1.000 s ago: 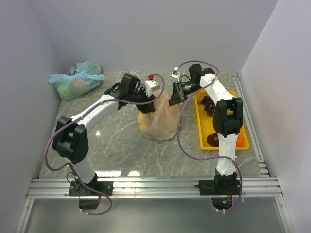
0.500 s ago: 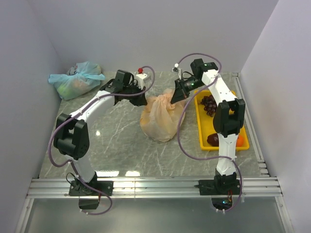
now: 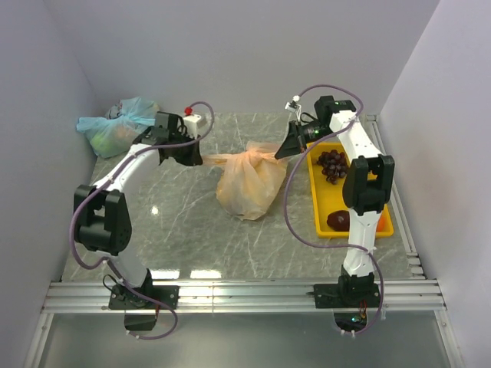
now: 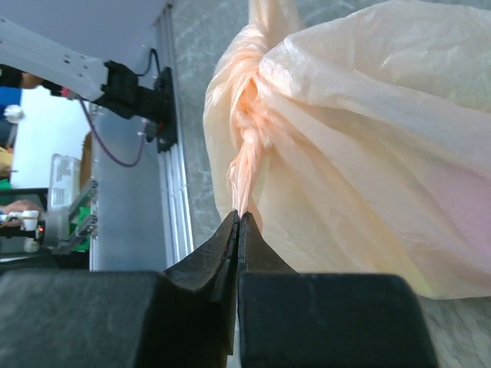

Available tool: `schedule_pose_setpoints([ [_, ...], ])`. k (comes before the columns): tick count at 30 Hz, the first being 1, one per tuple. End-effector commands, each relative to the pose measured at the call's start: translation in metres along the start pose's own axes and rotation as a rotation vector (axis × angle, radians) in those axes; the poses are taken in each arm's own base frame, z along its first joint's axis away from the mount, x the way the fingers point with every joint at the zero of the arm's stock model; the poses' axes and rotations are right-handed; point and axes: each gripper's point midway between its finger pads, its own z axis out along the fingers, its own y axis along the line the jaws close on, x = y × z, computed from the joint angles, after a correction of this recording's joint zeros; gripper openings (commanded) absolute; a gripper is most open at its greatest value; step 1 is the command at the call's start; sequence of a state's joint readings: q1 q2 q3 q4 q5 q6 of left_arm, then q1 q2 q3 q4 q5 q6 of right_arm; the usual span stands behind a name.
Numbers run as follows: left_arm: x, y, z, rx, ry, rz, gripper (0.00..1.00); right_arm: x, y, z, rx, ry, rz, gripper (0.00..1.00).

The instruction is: Place the fake fruits into the plastic bag and tie a complex knot

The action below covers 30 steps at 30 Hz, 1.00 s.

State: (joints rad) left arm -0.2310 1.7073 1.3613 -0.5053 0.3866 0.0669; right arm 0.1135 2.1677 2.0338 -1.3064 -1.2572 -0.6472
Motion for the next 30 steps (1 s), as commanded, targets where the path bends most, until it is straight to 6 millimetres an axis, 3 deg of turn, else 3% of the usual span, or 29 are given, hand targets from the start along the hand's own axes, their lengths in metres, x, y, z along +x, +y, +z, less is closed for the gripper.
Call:
schedule_pose_setpoints([
  [1,0.009,0.081,-0.051,-0.305,0.005,-0.037,0.0,-0.009,0.031,-0.04,-0.008,-0.085,0.088,0.0],
  [7,0.012,0.116,-0.087,-0.367,-0.009,-0.11,0.0,0.014,-0.015,-0.077,0.233,-0.036,0.144,0.0],
  [8,0.015,0.117,-0.089,-0.37,0.002,-0.112,0.0,0.03,-0.027,-0.08,0.301,0.011,0.173,0.0],
  [10,0.031,0.115,-0.087,-0.354,0.057,-0.123,0.0,0.04,-0.035,-0.086,0.367,0.044,0.157,0.0],
  [12,0.037,0.117,-0.085,-0.365,0.058,-0.113,0.0,0.066,-0.054,-0.091,0.453,0.121,0.152,0.0],
  [13,0.05,0.12,-0.082,-0.383,0.082,-0.107,0.0,0.07,-0.061,-0.095,0.499,0.133,0.118,0.0],
  [15,0.064,0.124,-0.078,-0.397,0.106,-0.088,0.0,0.098,-0.072,-0.098,0.551,0.211,0.12,0.0],
  [16,0.075,0.123,-0.07,-0.377,0.121,-0.073,0.0,0.099,-0.077,-0.099,0.574,0.211,0.092,0.0],
  [19,0.066,0.094,-0.057,-0.2,0.093,-0.047,0.0,0.097,-0.068,-0.083,0.516,0.233,0.063,0.0],
  [21,0.046,0.045,-0.044,0.004,0.062,-0.006,0.0,0.081,-0.049,-0.064,0.442,0.237,0.0,0.0],
  [23,0.024,0.016,-0.043,0.105,0.037,0.069,0.0,0.065,-0.037,-0.05,0.409,0.234,-0.06,0.0],
  [25,0.006,-0.013,-0.042,0.152,0.011,0.174,0.17,0.062,-0.031,-0.044,0.401,0.267,-0.086,0.06],
  [26,0.0,-0.019,-0.042,0.158,-0.002,0.197,0.46,0.055,-0.028,-0.044,0.402,0.27,-0.117,0.15],
  [27,-0.004,-0.026,-0.044,0.169,-0.012,0.217,0.62,0.053,-0.024,-0.043,0.398,0.279,-0.131,0.29],
  [28,-0.012,-0.028,-0.049,0.169,-0.032,0.242,0.74,0.05,-0.021,-0.046,0.407,0.277,-0.144,0.57],
  [29,-0.014,-0.028,-0.051,0.166,-0.039,0.25,0.86,0.045,-0.02,-0.049,0.428,0.274,-0.16,0.71],
  [30,-0.018,-0.026,-0.053,0.157,-0.054,0.264,0.89,0.042,-0.017,-0.05,0.438,0.274,-0.185,0.79],
])
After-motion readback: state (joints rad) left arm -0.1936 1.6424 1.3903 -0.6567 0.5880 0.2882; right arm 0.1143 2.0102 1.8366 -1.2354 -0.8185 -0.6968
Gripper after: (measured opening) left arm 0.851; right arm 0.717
